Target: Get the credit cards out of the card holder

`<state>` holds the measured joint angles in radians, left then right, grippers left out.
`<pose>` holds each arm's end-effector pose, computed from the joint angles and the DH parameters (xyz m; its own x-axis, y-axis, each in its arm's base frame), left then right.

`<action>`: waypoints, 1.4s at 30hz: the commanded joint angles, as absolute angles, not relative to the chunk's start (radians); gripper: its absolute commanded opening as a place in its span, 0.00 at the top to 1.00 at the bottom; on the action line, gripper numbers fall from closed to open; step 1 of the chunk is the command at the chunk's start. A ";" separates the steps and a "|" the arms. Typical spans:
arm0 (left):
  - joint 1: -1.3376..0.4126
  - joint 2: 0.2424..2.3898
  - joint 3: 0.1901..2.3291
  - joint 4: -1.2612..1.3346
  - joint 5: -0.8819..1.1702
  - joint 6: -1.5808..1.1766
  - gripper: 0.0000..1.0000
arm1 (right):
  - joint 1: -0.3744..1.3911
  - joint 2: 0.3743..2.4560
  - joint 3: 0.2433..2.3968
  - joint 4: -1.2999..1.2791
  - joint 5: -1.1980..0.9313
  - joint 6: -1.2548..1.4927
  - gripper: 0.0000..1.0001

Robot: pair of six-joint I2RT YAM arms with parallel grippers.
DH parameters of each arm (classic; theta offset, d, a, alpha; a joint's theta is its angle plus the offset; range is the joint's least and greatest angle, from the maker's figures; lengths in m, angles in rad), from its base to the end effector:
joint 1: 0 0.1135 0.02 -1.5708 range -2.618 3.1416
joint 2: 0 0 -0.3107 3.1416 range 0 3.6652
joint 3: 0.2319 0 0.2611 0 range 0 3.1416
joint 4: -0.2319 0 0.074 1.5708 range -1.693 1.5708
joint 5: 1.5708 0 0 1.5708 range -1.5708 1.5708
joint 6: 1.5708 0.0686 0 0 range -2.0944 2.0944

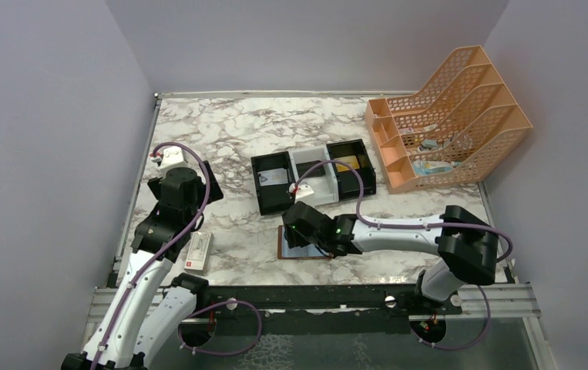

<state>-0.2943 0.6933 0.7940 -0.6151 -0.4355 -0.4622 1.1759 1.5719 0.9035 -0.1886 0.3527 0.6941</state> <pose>0.1485 -0.0148 0.3303 -0.3820 -0.3067 -0.8718 -0.2892 0.9356 -0.2024 0.1556 0.3117 0.2092 -0.7220 -0.1718 -0.6703 -0.4129 0.8843 0.2181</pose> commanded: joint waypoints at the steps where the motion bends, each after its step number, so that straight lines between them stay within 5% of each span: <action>1: -0.288 0.690 0.781 -0.610 -0.427 -0.451 0.01 | 1.187 1.638 0.968 -0.321 0.483 0.791 0.54; 20: -0.288 0.684 0.776 -0.610 -0.426 -0.451 0.01 | 1.189 1.807 1.053 -0.392 0.445 0.740 0.52; 42: -0.288 0.703 0.777 -0.608 -0.415 -0.445 0.01 | 1.189 1.838 1.035 -0.298 0.362 0.671 0.97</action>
